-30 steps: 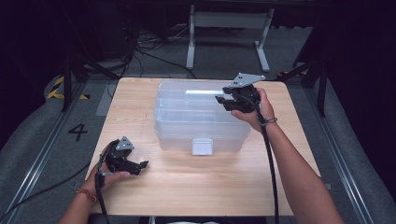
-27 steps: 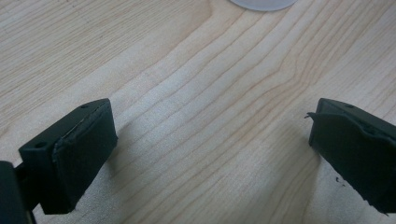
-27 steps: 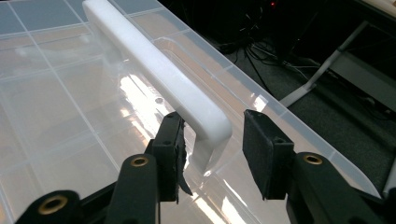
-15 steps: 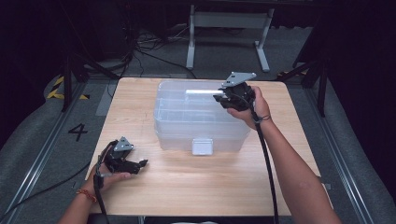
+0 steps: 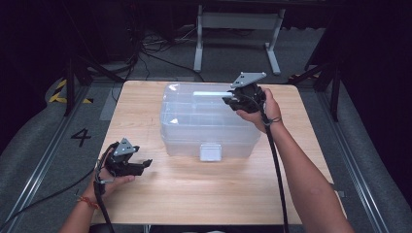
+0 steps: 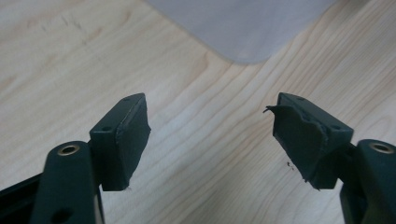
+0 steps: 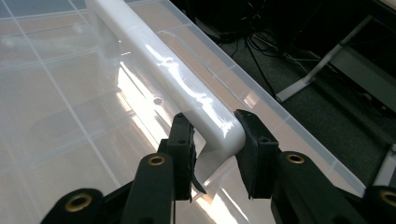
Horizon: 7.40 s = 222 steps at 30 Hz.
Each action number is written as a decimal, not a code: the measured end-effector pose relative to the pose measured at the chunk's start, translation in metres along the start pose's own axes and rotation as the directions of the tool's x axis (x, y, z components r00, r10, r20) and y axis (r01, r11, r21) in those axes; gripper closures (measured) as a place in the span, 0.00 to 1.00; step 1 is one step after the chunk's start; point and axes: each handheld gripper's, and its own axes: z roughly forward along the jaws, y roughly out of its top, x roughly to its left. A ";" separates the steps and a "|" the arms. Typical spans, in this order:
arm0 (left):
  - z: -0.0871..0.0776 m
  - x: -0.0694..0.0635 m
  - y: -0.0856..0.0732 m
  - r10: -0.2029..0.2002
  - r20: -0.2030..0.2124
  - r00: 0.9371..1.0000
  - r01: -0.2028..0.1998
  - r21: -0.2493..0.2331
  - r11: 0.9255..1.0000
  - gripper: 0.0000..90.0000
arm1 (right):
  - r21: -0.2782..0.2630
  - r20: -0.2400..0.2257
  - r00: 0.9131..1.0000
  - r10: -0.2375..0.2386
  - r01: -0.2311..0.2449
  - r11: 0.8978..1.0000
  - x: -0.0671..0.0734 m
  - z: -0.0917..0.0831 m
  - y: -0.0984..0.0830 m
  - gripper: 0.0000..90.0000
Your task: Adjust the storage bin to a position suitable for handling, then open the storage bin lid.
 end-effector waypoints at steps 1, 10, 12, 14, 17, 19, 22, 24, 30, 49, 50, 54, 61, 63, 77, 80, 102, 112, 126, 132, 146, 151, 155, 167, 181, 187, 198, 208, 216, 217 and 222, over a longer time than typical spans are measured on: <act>-0.002 0.000 0.003 0.012 -0.001 1.000 -0.012 -0.008 1.000 0.31 | 0.004 0.000 1.000 -0.002 0.002 1.000 -0.001 0.000 0.002 0.77; -0.014 -0.010 0.031 0.057 0.006 0.998 -0.057 -0.077 0.995 0.39 | 0.034 -0.007 1.000 0.010 -0.010 0.999 -0.010 0.001 0.013 0.77; -0.014 -0.011 0.035 0.052 0.011 0.999 -0.051 -0.086 0.995 0.43 | 0.033 -0.007 1.000 0.014 -0.014 0.999 -0.012 0.001 0.014 0.77; -0.013 -0.012 0.040 0.047 0.018 0.999 -0.045 -0.095 0.994 0.44 | 0.033 -0.011 1.000 0.020 -0.019 0.999 -0.014 0.002 0.016 0.77; -0.014 -0.011 0.043 0.053 0.028 0.998 -0.050 -0.105 0.993 0.46 | 0.039 -0.012 1.000 0.019 -0.019 0.999 -0.016 0.002 0.017 0.77; -0.015 -0.012 0.046 0.042 0.034 0.999 -0.037 -0.121 0.992 0.48 | 0.044 -0.011 1.000 0.018 -0.017 0.999 -0.017 0.002 0.019 0.77; -0.016 -0.011 0.051 0.038 0.044 0.998 -0.032 -0.146 0.989 0.53 | 0.050 -0.010 1.000 0.016 -0.015 0.999 -0.018 0.003 0.021 0.77; -0.016 -0.012 0.055 0.030 0.048 0.998 -0.022 -0.155 0.988 0.59 | 0.053 -0.010 1.000 0.018 -0.018 0.998 -0.018 0.003 0.022 0.77; -0.010 -0.017 0.064 0.045 0.051 0.998 -0.036 -0.177 0.984 0.73 | 0.062 -0.014 1.000 0.014 -0.014 0.998 -0.019 0.003 0.023 0.77; -0.003 -0.012 0.066 0.014 0.056 0.998 -0.002 -0.204 0.979 0.82 | 0.058 -0.012 1.000 0.022 -0.021 0.998 -0.023 -0.002 0.024 0.77; -0.003 -0.014 0.067 0.019 0.062 0.998 -0.006 -0.205 0.979 0.83 | 0.060 -0.015 1.000 0.023 -0.022 0.998 -0.024 -0.002 0.025 0.77; 0.000 -0.017 0.070 0.040 0.054 0.998 -0.029 -0.192 0.981 0.83 | 0.062 -0.008 1.000 0.022 -0.022 0.998 -0.025 -0.002 0.027 0.77; 0.006 -0.017 0.072 0.045 0.049 0.998 -0.035 -0.187 0.982 0.90 | 0.067 -0.013 1.000 0.016 -0.015 0.998 -0.024 -0.003 0.026 0.77; 0.005 -0.017 0.072 0.048 0.049 0.998 -0.037 -0.201 0.979 0.93 | 0.070 -0.015 1.000 0.014 -0.013 0.997 -0.024 -0.003 0.026 0.77; 0.007 -0.015 0.070 0.046 0.046 0.998 -0.036 -0.186 0.982 0.98 | -0.006 -0.001 1.000 0.029 -0.029 1.000 -0.025 -0.024 0.010 0.76; 0.008 -0.015 0.069 0.044 0.046 0.998 -0.035 -0.187 0.982 0.98 | -0.020 0.013 0.999 0.041 -0.040 0.999 -0.029 -0.034 0.004 0.76; 0.010 -0.014 0.070 0.061 0.051 0.997 -0.050 -0.192 0.980 0.99 | -0.191 0.086 0.988 0.129 -0.111 0.975 -0.044 -0.101 -0.089 0.76; 0.010 -0.013 0.071 0.068 0.050 0.996 -0.057 -0.189 0.980 0.99 | -0.164 0.052 0.988 0.143 -0.132 0.978 -0.034 -0.093 -0.139 0.74; 0.010 -0.014 0.072 0.072 0.046 0.996 -0.062 -0.185 0.981 0.99 | -0.100 -0.006 0.992 0.122 -0.122 0.987 -0.016 -0.068 -0.173 0.68; 0.009 -0.014 0.072 0.068 0.046 0.997 -0.057 -0.203 0.978 0.99 | -0.096 -0.022 0.995 0.093 -0.095 0.991 -0.008 -0.063 -0.173 0.66; 0.006 -0.015 0.076 0.072 0.031 0.997 -0.064 -0.203 0.977 0.99 | -0.159 0.018 0.998 0.056 -0.053 0.986 0.005 -0.058 -0.165 0.62; 0.004 -0.015 0.077 0.070 0.034 0.997 -0.061 -0.214 0.975 0.99 | -0.195 0.043 0.998 0.054 -0.044 0.980 0.009 -0.058 -0.165 0.63; 0.003 -0.014 0.078 0.074 0.038 0.997 -0.064 -0.219 0.974 0.99 | -0.215 0.065 0.996 0.053 -0.038 0.976 0.009 -0.059 -0.165 0.63; 0.008 -0.010 0.074 0.054 0.052 0.997 -0.043 -0.201 0.979 0.95 | -0.247 0.094 0.993 0.067 -0.042 0.968 0.007 -0.059 -0.163 0.60; 0.012 -0.009 0.070 0.059 0.056 0.997 -0.047 -0.196 0.980 0.92 | -0.294 0.126 0.988 0.087 -0.047 0.955 0.002 -0.065 -0.151 0.61; 0.012 -0.009 0.070 0.059 0.055 0.997 -0.047 -0.197 0.979 0.92 | -0.306 0.142 0.985 0.095 -0.048 0.951 0.000 -0.067 -0.146 0.61; 0.013 -0.008 0.069 0.052 0.063 0.997 -0.038 -0.204 0.978 0.91 | -0.317 0.166 0.981 0.098 -0.042 0.948 -0.007 -0.070 -0.134 0.63; 0.013 -0.008 0.069 0.049 0.066 0.997 -0.035 -0.203 0.979 0.91 | -0.328 0.178 0.979 0.100 -0.037 0.944 -0.011 -0.070 -0.127 0.66; 0.013 -0.007 0.069 0.057 0.061 0.997 -0.044 -0.202 0.978 0.91 | -0.347 0.185 0.977 0.103 -0.033 0.937 -0.013 -0.069 -0.122 0.74; 0.013 -0.008 0.069 0.056 0.061 0.997 -0.043 -0.202 0.978 0.91 | -0.348 0.189 0.977 0.103 -0.032 0.937 -0.012 -0.069 -0.122 0.74; 0.013 -0.008 0.069 0.053 0.066 0.996 -0.039 -0.202 0.979 0.91 | -0.354 0.200 0.974 0.106 -0.029 0.935 -0.013 -0.069 -0.120 0.74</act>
